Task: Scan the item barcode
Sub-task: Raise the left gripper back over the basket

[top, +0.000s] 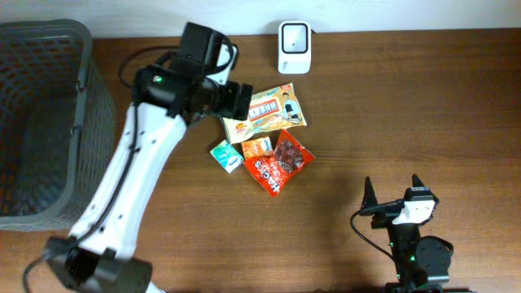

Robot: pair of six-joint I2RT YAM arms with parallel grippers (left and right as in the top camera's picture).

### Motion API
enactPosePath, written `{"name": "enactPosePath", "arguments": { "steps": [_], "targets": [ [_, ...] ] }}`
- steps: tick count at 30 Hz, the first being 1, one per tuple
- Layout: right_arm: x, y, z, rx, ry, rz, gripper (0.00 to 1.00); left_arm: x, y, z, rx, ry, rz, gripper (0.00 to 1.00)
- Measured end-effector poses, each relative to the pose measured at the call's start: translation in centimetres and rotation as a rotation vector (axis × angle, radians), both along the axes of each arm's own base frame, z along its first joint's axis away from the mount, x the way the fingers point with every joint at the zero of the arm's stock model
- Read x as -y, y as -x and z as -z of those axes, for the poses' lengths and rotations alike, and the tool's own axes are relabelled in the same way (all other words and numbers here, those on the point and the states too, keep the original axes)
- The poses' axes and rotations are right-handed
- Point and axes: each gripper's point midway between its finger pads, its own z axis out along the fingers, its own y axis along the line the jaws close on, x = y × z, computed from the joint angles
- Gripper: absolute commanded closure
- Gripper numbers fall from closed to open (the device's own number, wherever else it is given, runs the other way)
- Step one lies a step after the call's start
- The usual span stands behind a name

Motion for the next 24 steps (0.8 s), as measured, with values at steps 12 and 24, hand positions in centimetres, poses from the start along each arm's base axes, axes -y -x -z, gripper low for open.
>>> {"name": "enactPosePath", "arguments": {
  "steps": [12,24],
  "targets": [
    [0.0,0.0,0.0,0.0,-0.001,0.0,0.02,-12.4,3.9,-10.3,0.223,0.059,-0.362,0.01],
    [0.0,0.0,0.0,0.0,0.0,0.0,0.02,-9.5,5.8,-7.9,0.055,0.161,-0.261,0.01]
  ]
}}
